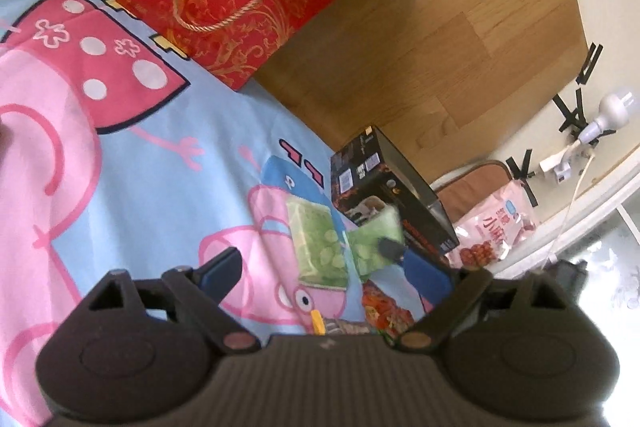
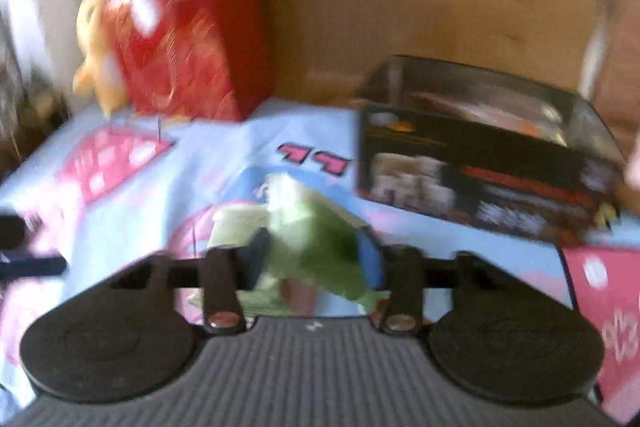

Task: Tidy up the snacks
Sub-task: 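Grasp the green leaf-print packet with the left tool and lift it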

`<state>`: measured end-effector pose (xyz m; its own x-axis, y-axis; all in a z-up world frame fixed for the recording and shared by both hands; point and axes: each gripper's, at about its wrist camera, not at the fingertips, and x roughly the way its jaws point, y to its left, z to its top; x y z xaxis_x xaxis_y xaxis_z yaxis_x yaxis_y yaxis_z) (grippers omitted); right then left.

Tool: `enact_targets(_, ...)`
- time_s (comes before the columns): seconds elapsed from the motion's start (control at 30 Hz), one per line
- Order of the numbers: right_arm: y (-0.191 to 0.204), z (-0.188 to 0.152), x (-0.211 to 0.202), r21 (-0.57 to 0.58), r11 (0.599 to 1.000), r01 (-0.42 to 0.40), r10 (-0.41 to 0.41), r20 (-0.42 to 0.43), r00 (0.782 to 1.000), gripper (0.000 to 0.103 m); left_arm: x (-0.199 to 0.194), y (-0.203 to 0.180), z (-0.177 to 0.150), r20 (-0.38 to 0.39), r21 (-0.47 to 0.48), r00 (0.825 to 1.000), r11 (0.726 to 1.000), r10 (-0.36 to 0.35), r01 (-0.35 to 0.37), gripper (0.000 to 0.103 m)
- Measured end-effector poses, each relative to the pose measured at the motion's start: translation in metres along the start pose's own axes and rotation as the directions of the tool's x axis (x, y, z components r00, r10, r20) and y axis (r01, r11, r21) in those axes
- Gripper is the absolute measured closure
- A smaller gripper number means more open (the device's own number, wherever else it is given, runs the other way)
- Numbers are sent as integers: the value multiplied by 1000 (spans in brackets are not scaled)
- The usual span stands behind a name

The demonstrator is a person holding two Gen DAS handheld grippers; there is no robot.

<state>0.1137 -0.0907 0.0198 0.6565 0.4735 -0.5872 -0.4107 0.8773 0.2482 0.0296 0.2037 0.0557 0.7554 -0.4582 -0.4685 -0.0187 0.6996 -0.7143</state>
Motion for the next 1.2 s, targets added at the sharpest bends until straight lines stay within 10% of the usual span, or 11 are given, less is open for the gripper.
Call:
enact_targets(0.2, -101, -20, -39, 356, 933, 51, -57, 6, 998, 86, 41, -32, -3, -92, 57, 993, 995, -75, 81, 12)
enact_targets(0.33, -123, -41, -53, 399, 906, 140, -152, -3, 988, 74, 80, -65, -1, -159, 125, 980, 982, -119, 140, 10)
enact_targets(0.43, -122, -48, -68, 375, 918, 124, -151, 43, 988, 56, 118, -82, 2, -223, 151, 968, 977, -113, 149, 10)
enact_targets(0.7, -96, -37, -52, 145, 982, 124, -125, -2, 992, 55, 192, -96, -2, -293, 262, 955, 964, 40, 40, 13)
enact_targets(0.87, -83, -35, -28, 56, 991, 122, -120, -30, 992, 55, 201, -100, -17, -306, 323, 950, 945, 63, 41, 48)
enact_targets(1.0, -76, -32, -19, -10, 992, 127, -127, -25, 992, 73, 197, -101, -29, -306, 328, 950, 943, 59, 47, 67)
enact_targets(1.2, -70, -43, -33, -34, 989, 143, -143, 0, 990, 79, 181, -102, -46, -304, 280, 952, 958, 23, 66, 67)
